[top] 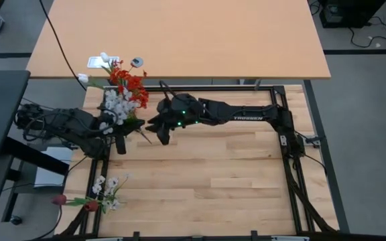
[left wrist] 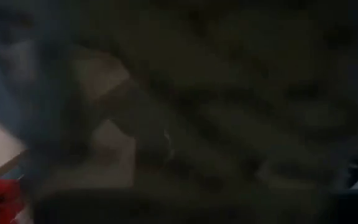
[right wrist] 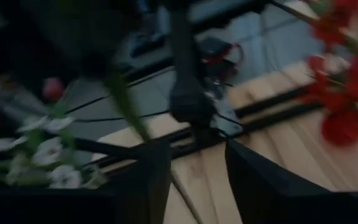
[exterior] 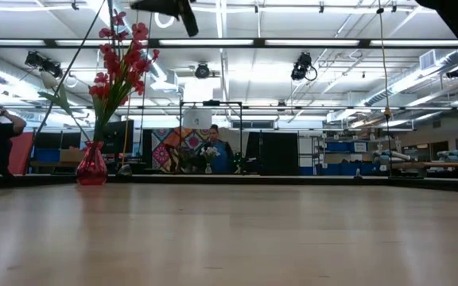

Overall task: Sort flowers into vase by color
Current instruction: Put the white flowers into the transparent vase

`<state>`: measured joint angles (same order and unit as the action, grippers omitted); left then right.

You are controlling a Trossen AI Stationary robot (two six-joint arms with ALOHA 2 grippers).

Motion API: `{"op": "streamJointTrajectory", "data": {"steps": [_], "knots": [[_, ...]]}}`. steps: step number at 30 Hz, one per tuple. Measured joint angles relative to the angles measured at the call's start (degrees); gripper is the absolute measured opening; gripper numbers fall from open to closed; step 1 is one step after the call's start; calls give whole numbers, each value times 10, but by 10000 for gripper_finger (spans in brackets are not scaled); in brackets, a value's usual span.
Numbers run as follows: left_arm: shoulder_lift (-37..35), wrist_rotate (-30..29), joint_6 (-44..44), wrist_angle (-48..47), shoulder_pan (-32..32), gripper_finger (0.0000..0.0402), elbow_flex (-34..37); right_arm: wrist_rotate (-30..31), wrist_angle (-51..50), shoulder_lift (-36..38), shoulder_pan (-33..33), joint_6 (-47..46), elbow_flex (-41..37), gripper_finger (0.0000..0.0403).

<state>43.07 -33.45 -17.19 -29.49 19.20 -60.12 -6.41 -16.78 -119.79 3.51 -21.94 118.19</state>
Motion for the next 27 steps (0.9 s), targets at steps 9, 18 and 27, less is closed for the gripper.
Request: {"op": "streamJointTrajectory", "data": {"steps": [9, 18, 27], "knots": [[-92, 138, 50, -113, 0, 7, 0, 97, -67, 0, -2, -112, 0, 178], [-194, 298, 102, -181, 0, 7, 0, 184, -119, 0, -20, -188, 0, 177], [-224, 500, 110, -224, 0, 7, 2, 257, -226, 0, -32, -311, 0, 177]]}}
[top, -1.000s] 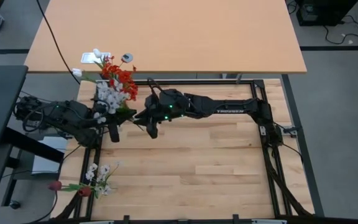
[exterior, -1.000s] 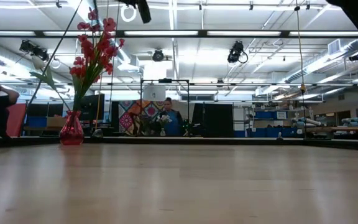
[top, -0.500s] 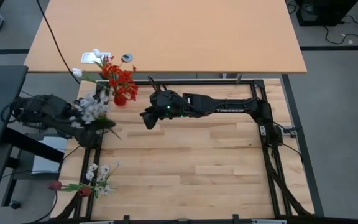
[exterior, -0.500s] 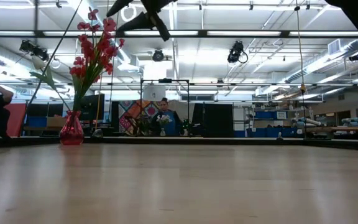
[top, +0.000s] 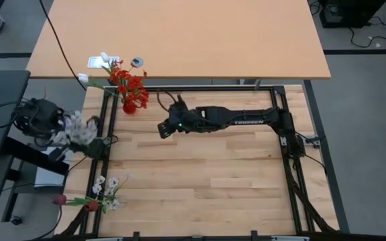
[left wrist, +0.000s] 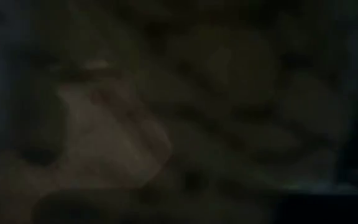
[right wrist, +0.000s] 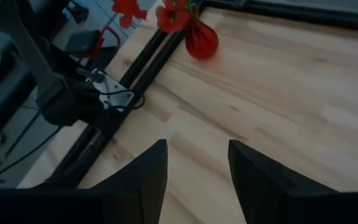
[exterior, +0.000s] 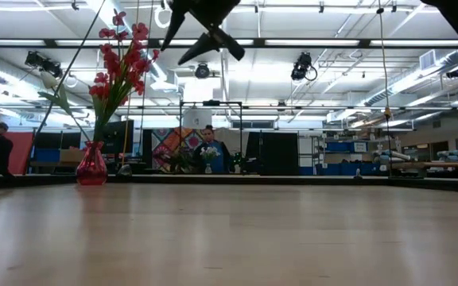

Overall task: Sort flowers into vase by color
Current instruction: Put the white flowers into the transparent vase

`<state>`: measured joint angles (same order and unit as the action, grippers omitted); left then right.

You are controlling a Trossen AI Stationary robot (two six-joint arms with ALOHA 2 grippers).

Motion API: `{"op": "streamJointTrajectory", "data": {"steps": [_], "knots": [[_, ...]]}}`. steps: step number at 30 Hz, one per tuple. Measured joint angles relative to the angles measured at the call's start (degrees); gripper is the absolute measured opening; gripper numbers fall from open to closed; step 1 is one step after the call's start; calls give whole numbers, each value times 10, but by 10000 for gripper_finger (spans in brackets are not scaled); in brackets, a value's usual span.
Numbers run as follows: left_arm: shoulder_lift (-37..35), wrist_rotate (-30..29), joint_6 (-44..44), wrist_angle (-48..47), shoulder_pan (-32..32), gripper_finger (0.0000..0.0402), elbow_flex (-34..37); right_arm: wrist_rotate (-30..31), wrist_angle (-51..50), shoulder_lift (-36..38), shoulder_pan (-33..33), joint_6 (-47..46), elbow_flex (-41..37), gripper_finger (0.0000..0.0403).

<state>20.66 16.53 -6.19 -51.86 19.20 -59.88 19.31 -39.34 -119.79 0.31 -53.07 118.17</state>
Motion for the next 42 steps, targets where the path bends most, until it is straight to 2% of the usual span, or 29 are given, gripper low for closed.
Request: {"op": "streamJointTrajectory", "data": {"steps": [4, 11, 21, 30, 35, 38, 42], "knots": [[-2, 97, -1, -13, 0, 7, 11, 30, -8, 0, -20, -49, 0, 177], [-1, 180, 3, 44, 0, 7, 55, 82, -30, 0, -49, -132, 0, 177], [-1, 283, 10, 248, 0, 8, 170, 81, -81, 0, -75, -224, 0, 177], [-1, 287, 8, 286, 33, 8, 229, 71, -103, 0, -85, -254, 0, 177], [-1, 265, 18, 285, 46, 13, 242, 51, -104, 0, -85, -249, 0, 178], [0, 260, 29, 283, 53, 36, 251, 34, -108, 0, -85, -240, 0, 178], [4, 254, 46, 281, 65, 86, 254, 9, -110, 0, -81, -230, 0, 178]]}}
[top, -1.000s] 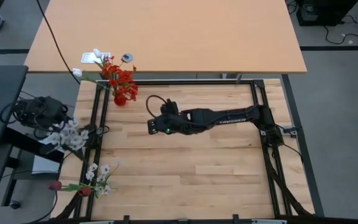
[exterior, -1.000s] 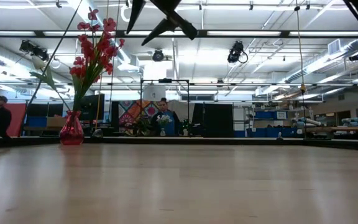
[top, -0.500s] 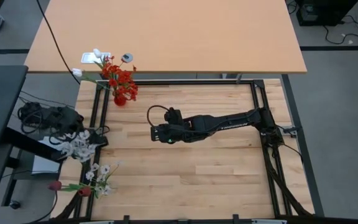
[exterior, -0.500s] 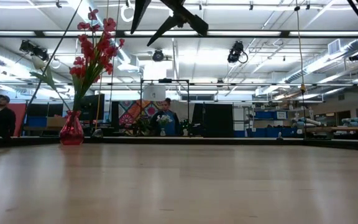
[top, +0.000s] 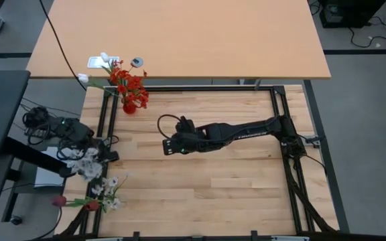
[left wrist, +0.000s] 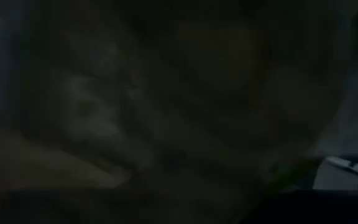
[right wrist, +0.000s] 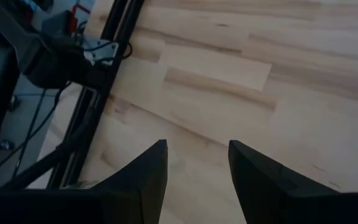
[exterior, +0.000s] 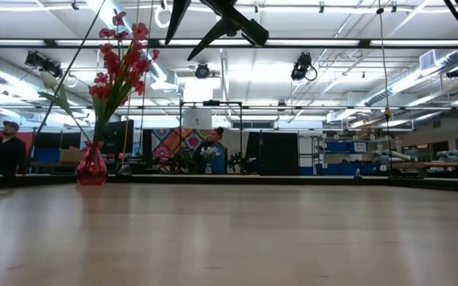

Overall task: Sort flowers into vase by color
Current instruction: Put the white flowers into the transparent vase

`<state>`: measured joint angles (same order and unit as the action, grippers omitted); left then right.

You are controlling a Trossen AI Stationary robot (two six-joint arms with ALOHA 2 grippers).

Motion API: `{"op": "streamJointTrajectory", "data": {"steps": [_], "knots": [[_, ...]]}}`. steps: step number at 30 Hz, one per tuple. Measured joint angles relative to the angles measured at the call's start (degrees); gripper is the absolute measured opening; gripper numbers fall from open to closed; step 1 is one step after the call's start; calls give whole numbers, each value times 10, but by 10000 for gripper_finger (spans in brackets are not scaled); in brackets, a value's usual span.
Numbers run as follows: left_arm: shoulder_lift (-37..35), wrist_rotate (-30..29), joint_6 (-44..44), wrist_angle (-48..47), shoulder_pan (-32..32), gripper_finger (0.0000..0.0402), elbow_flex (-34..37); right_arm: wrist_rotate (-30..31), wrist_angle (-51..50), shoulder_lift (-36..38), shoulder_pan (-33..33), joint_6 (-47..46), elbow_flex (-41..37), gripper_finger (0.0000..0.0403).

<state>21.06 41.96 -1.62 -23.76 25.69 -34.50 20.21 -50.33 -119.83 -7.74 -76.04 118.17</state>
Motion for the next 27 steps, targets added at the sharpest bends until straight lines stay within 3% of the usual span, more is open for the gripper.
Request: {"op": "streamJointTrajectory", "data": {"steps": [7, 11, 21, 27], "knots": [[3, 1, -55, -9, 26, 186, 0, -43, -4, 0, 9, 13, 0, 178], [7, 1, -48, -40, 39, 221, -13, -70, -6, 0, 11, 24, 0, 178], [62, -2, -24, -192, 42, 229, -113, -154, -48, 0, 18, 56, 0, 179], [120, 17, -31, -308, 42, 230, -122, -179, -52, 0, 19, 73, 0, 179]]}}
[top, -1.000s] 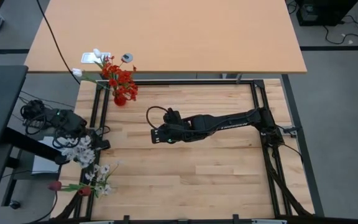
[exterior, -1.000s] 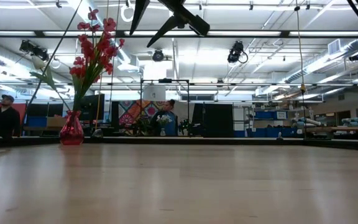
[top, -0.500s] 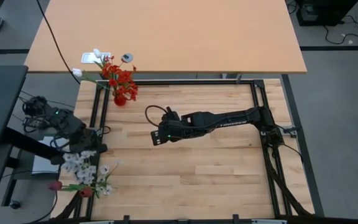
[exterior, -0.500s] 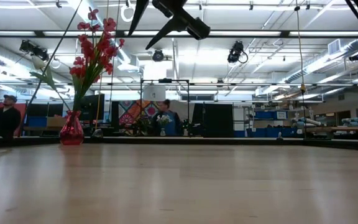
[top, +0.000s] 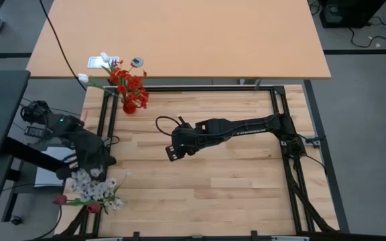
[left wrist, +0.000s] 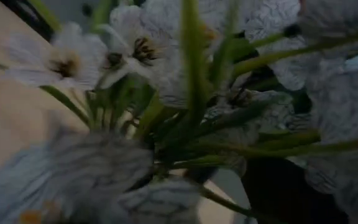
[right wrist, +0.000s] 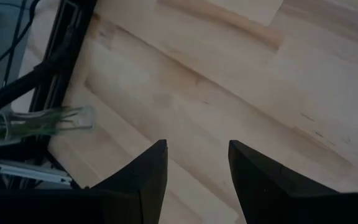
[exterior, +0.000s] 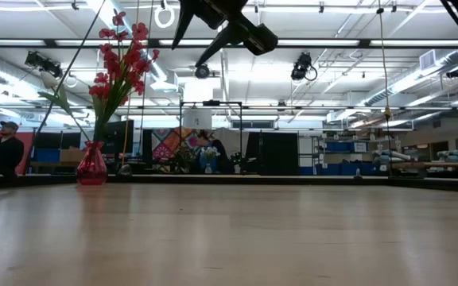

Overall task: Sort flowers into vase by color
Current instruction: Put the white flowers into the transparent vase

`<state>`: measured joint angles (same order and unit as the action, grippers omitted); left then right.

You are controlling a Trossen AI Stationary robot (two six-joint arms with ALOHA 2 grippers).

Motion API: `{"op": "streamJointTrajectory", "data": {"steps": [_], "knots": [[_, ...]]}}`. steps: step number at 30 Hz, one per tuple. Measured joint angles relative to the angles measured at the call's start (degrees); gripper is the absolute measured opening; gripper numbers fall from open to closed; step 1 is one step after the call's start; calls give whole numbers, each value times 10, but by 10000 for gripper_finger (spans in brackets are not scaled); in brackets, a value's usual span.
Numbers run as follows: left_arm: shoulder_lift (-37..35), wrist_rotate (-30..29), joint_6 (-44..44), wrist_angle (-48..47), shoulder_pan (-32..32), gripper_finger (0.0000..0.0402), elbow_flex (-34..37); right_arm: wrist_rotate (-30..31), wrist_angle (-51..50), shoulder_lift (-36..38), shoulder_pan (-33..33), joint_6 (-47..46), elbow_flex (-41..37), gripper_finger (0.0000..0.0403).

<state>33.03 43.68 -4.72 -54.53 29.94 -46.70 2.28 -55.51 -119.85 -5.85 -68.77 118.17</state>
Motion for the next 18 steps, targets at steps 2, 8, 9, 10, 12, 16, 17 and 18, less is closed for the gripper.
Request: {"op": "streamJointTrajectory", "data": {"steps": [2, 8, 9, 10, 12, 16, 17, 18], "knots": [[14, 28, 0, 0, 6, 236, -2, -4, -1, 0, 0, 5, 0, 179], [45, 23, -6, -76, 40, 251, -63, -5, -13, 0, 0, 13, 0, 178], [51, 13, -1, -89, 43, 251, -74, -5, -15, 0, 0, 13, 0, 178], [54, 3, 3, -102, 46, 251, -84, -5, -17, 0, 0, 13, 0, 178], [61, -25, 14, -111, 49, 252, -100, -4, -17, 0, 0, 13, 0, 178], [66, -70, 39, -113, 50, 252, -122, -4, -17, 0, 0, 11, 0, 178], [68, -78, 43, -113, 50, 252, -127, -4, -17, 0, 0, 10, 0, 178], [68, -81, 45, -114, 50, 253, -131, -3, -17, 0, 0, 10, 0, 178]]}}
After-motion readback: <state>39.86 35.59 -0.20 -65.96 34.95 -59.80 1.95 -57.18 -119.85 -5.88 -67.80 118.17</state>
